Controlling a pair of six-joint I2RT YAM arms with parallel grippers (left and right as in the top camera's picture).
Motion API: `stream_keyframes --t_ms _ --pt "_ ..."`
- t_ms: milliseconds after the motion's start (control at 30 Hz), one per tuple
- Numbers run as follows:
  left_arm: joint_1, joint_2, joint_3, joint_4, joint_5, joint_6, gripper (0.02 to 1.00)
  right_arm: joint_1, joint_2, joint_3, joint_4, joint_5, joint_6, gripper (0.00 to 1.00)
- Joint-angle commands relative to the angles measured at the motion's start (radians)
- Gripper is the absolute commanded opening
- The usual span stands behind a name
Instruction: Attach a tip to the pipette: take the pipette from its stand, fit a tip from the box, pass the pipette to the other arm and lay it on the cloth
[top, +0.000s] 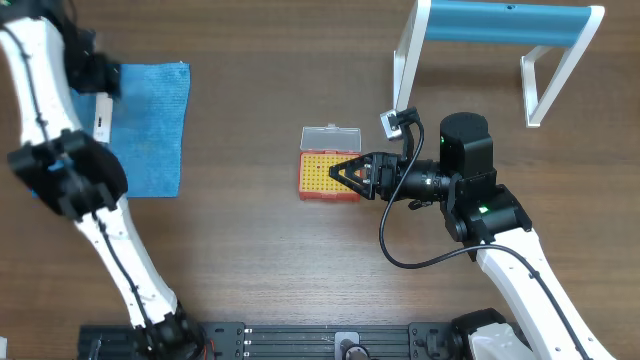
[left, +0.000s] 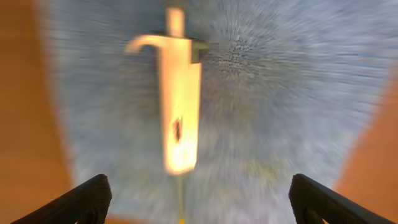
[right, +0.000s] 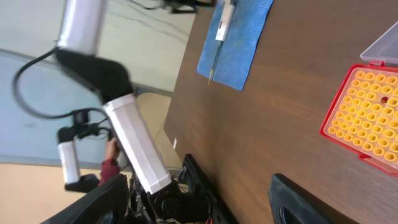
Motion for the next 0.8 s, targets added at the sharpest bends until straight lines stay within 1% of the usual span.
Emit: stream_keyframes --t_ms 33,100,133,200,233,267,300,333,367,400,433,467,533,633,667,733,800 --pt "-0.033 -0.413 0.010 -0.056 0.180 -0.009 0.925 -0.005 -0.005 0.007 0.005 0.242 -0.128 0.730" --pt "-0.053 -0.560 0.010 -0.116 0.187 -0.010 0.923 -0.005 -0.021 0.007 0.005 0.394 -0.216 0.730" --pt "-0.055 -0.619 0.005 -0.132 0.194 -0.035 0.923 -0.005 -0.039 0.007 0.003 0.465 -0.261 0.730" --pt "-0.055 -0.746 -0.006 -0.132 0.272 -0.058 0.925 -0.007 -0.092 0.007 -0.008 0.599 -0.355 0.730" --pt "-0.055 -0.844 -0.017 -0.132 0.315 -0.066 0.923 -0.007 -0.160 0.007 -0.051 0.713 -0.431 0.730" --pt "-0.055 -0.918 -0.037 -0.132 0.324 -0.085 0.923 -0.006 -0.229 0.007 -0.121 0.816 -0.489 0.730" --pt "-0.055 -1.036 -0.105 -0.132 0.325 -0.133 0.923 -0.007 -0.336 0.007 -0.244 0.952 -0.558 0.730" --pt "-0.055 -1.106 -0.169 -0.132 0.335 -0.156 0.923 -0.006 -0.407 0.007 -0.323 1.032 -0.582 0.776" --pt "-0.055 -1.229 -0.311 -0.132 0.407 -0.156 0.925 -0.006 -0.513 0.007 -0.419 1.106 -0.608 0.840" --pt "-0.055 -1.319 -0.419 -0.132 0.464 -0.156 0.925 -0.006 -0.594 0.007 -0.477 1.122 -0.629 0.864" --pt "-0.055 -1.444 -0.570 -0.132 0.523 -0.156 0.925 -0.006 -0.686 0.007 -0.539 1.123 -0.642 0.910" --pt "-0.055 -1.553 -0.694 -0.132 0.541 -0.158 0.925 -0.006 -0.762 0.007 -0.595 1.133 -0.644 0.925" --pt "-0.055 -1.707 -0.855 -0.132 0.541 -0.200 0.925 -0.006 -0.854 0.007 -0.663 1.134 -0.644 0.923" --pt "-0.055 -1.873 -1.007 -0.129 0.541 -0.201 0.923 -0.006 -0.918 0.007 -0.719 1.133 -0.644 0.923" --pt "-0.055 -1.919 -1.043 -0.128 0.541 -0.201 0.928 -0.006 -0.919 0.007 -0.733 1.133 -0.644 0.923" --pt "-0.055 -1.960 -1.069 -0.129 0.540 -0.201 0.998 -0.006 -0.919 0.007 -0.776 1.133 -0.644 0.923" --pt "-0.055 -1.961 -1.069 -0.129 0.541 -0.201 0.998 -0.006 -0.919 0.007 -0.825 1.133 -0.644 0.923"
